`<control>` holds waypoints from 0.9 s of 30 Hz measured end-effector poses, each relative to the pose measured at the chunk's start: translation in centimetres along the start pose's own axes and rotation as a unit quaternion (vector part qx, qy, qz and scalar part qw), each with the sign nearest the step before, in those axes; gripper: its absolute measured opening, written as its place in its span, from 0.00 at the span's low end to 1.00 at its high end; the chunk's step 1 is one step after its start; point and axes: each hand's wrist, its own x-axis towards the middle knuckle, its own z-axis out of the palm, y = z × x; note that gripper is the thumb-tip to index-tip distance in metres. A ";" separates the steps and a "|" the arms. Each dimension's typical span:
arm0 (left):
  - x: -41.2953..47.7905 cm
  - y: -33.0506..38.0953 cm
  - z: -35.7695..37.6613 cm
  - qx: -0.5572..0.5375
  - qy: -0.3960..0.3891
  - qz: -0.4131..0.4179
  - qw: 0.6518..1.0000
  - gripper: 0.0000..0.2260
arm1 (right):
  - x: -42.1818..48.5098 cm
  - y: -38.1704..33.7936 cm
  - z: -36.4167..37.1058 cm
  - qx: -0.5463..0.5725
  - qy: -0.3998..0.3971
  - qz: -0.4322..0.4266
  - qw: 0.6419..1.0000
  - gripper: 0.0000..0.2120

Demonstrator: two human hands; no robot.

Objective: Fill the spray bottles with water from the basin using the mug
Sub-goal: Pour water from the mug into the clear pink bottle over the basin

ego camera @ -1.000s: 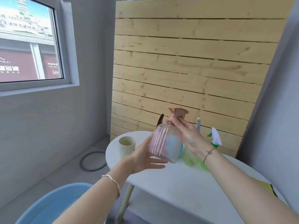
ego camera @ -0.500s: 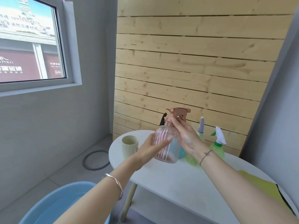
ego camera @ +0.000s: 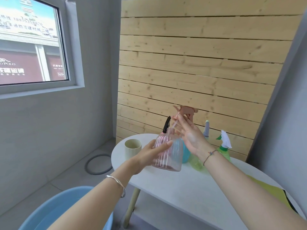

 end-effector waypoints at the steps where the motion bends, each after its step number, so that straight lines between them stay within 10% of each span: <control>1: 0.1 -0.6 -0.4 0.005 -0.005 -0.010 1.000 0.46 | 0.3 -0.7 -0.2 -0.001 0.005 -0.002 1.000 0.05; 14: 1.0 -4.4 -1.1 0.116 -0.013 -0.039 0.992 0.50 | 4.2 -6.2 -3.4 -0.070 0.049 -0.071 0.994 0.07; 20: 0.4 -6.2 -2.3 0.045 0.025 -0.030 0.998 0.49 | 2.3 1.2 -5.6 -0.385 -0.094 0.082 0.914 0.10; 27: 0.2 -8.8 -3.4 0.036 0.062 -0.037 0.997 0.51 | 0.7 10.6 -7.1 -0.379 -0.084 0.186 0.903 0.12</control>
